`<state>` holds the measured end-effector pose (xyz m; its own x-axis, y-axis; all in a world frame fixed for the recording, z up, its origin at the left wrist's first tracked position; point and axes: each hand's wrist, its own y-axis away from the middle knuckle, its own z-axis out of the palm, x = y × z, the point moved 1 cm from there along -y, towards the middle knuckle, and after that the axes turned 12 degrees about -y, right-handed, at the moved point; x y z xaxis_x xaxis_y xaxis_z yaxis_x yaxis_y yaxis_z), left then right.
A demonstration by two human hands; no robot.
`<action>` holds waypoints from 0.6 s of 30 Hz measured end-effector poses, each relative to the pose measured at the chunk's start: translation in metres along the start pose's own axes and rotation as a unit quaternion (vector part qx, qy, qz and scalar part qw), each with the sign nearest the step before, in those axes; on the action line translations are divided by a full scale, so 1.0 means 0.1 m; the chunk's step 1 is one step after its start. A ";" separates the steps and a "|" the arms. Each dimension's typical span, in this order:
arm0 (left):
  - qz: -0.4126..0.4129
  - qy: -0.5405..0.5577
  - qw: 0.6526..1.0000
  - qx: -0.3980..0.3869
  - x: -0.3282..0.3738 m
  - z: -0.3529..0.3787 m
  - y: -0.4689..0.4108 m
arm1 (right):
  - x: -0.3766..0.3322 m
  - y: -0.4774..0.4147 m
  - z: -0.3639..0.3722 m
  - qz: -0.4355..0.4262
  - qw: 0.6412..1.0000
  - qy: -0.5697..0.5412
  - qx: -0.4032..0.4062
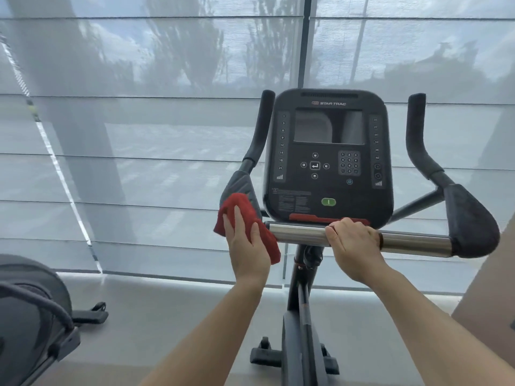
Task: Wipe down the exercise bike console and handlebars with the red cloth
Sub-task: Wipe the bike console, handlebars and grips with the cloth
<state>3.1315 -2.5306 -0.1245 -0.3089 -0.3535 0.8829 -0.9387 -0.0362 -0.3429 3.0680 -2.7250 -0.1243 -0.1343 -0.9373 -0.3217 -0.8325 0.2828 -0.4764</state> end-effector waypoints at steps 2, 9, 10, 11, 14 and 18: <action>-0.004 -0.004 1.000 -0.002 0.00 0.00 0.06 | 0.01 0.00 -0.01 -0.009 1.000 -0.007 -0.001; 0.096 -0.069 0.993 0.028 -0.03 -0.25 -0.40 | -0.02 0.00 -0.03 -0.005 1.000 -0.016 -0.007; 0.084 -0.064 0.994 -0.002 -0.04 -0.21 -0.45 | -0.02 -0.01 -0.03 -0.003 1.000 -0.015 -0.009; 0.076 -0.066 0.995 -0.023 -0.06 -0.17 -0.47 | -0.02 -0.01 -0.03 -0.001 1.000 -0.015 -0.010; 0.105 -0.090 0.990 -0.012 -0.14 -0.10 -0.36 | -0.01 -0.01 0.00 0.001 1.000 -0.015 0.002; 0.174 -0.094 0.980 -0.034 -0.26 -0.25 -0.21 | -0.03 0.01 0.02 0.006 1.000 -0.020 0.020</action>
<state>3.1557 -2.4970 -0.1326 -0.5845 -0.4992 0.6396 -0.7914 0.1768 -0.5852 3.0684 -2.7218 -0.1259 -0.1224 -0.9252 -0.3592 -0.8090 0.3027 -0.5039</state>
